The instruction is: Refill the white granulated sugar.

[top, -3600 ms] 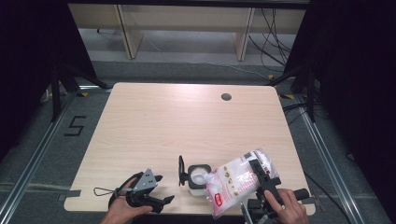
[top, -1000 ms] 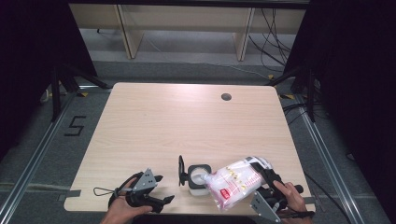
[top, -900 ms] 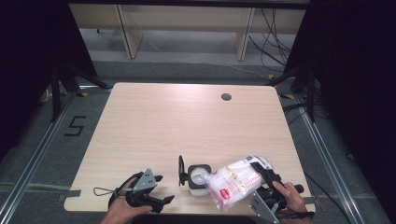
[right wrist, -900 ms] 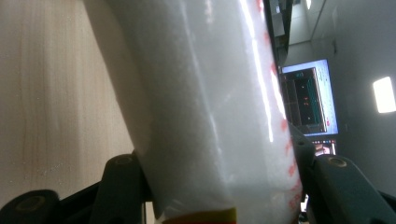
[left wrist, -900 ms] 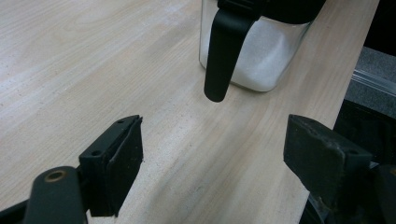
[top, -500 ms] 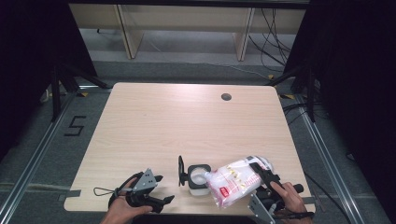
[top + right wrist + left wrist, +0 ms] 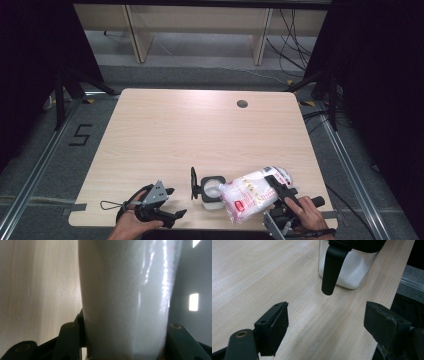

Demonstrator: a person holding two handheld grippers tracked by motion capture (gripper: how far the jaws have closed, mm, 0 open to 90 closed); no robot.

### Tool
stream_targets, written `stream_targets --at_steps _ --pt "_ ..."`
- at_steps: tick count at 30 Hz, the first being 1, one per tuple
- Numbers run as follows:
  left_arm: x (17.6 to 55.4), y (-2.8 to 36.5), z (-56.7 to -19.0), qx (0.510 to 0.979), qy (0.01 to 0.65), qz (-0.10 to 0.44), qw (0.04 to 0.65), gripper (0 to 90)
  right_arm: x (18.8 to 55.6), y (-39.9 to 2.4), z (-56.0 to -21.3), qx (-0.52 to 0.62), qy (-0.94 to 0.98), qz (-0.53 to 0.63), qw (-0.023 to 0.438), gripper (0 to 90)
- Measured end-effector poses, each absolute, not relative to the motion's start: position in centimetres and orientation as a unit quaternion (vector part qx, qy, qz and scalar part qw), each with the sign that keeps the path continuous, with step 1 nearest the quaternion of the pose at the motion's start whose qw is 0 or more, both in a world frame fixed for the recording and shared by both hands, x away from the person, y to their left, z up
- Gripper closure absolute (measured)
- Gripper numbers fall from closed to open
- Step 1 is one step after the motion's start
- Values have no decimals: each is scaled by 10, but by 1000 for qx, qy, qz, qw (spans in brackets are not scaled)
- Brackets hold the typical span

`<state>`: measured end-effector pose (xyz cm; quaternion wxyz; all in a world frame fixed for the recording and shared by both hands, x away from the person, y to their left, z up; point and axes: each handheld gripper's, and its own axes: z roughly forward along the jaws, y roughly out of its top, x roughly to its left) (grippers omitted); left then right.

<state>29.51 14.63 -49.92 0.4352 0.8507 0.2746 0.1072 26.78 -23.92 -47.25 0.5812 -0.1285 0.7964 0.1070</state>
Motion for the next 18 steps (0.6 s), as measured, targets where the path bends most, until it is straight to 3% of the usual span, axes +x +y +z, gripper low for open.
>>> stream_targets --at_steps 9,18 --pt "295 145 -500 844 282 106 444 195 269 -242 -471 -128 797 126 577 543" --pt "294 145 -500 841 285 105 448 195 273 -250 -478 -41 825 245 507 547"
